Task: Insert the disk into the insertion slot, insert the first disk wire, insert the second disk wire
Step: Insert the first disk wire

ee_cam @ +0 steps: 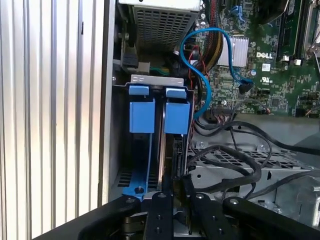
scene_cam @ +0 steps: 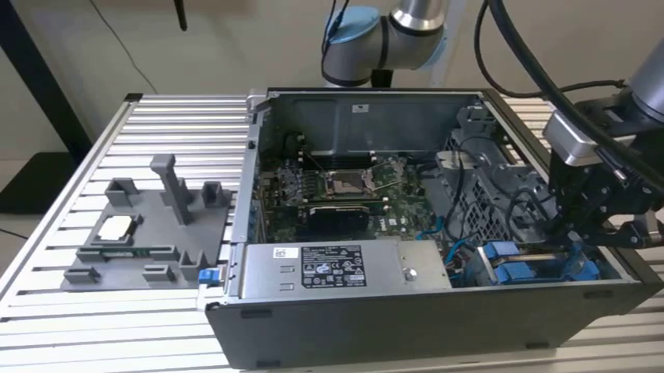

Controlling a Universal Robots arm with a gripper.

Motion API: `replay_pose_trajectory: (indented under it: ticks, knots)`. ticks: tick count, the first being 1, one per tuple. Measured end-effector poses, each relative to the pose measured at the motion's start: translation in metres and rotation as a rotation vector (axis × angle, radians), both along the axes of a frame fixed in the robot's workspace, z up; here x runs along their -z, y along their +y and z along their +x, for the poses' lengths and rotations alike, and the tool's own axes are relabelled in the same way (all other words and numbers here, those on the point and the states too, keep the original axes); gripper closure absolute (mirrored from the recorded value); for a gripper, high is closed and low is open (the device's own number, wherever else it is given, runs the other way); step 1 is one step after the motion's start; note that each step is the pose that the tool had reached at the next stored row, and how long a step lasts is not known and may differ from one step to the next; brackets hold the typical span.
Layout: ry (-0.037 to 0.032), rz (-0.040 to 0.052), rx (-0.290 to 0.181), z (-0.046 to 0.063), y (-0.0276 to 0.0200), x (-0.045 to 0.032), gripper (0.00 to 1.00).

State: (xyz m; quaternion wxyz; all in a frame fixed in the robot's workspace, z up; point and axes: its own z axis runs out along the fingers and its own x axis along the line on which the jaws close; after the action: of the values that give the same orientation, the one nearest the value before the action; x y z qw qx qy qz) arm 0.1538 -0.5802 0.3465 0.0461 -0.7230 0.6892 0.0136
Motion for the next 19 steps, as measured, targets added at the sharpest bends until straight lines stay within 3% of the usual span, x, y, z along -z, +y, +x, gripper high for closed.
replay_pose_trajectory:
  ticks: [4,19]
  knots:
    - [0.0009,0.0141,0.0,0.0,0.0009,0.002,0.81]
    - [0.006,0.0143,0.063,0.001,0.0008,0.0121,0.81]
